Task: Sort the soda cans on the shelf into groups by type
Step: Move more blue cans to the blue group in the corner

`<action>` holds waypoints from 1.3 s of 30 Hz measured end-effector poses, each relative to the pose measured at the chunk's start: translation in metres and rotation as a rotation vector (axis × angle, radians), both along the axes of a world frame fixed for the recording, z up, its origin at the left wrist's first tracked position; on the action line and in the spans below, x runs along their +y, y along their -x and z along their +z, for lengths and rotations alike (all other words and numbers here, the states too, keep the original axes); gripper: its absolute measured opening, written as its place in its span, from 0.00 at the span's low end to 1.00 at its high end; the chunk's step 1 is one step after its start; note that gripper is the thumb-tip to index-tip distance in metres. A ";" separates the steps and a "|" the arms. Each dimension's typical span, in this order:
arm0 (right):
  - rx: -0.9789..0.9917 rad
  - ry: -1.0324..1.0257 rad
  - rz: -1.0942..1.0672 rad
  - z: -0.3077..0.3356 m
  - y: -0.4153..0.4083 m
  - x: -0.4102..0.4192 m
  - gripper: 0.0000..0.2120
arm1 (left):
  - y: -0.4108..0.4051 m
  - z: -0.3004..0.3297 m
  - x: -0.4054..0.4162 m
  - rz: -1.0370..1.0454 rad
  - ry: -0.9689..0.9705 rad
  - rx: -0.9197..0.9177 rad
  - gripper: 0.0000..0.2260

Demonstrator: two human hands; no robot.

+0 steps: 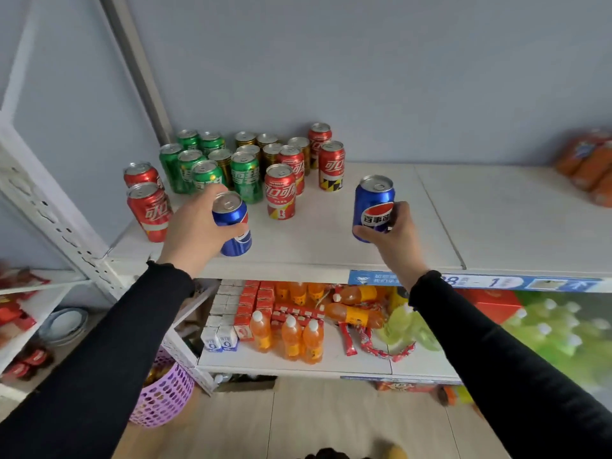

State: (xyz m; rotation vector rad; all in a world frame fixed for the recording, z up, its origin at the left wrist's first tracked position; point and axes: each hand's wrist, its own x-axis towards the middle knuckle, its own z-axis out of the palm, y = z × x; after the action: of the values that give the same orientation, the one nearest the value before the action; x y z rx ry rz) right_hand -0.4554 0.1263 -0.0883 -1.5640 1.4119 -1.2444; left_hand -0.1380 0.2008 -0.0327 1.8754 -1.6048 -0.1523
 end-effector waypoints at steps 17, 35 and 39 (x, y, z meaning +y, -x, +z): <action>0.015 -0.008 -0.317 0.010 0.349 0.070 0.28 | 0.424 0.005 -0.066 -0.653 -0.101 0.096 0.27; 0.029 -0.055 -0.500 0.007 0.654 -0.006 0.29 | 0.786 0.030 -0.198 -0.945 -0.036 -0.154 0.29; 0.035 -0.066 -0.538 0.004 0.682 -0.050 0.28 | 0.822 0.033 -0.244 -0.939 0.033 -0.313 0.29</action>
State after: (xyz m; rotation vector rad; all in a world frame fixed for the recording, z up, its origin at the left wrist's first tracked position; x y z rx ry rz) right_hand -1.1376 0.0758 -0.0840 -1.1999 1.9559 -1.4535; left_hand -0.9601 -0.0430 0.0004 1.0095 -2.5753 -0.2309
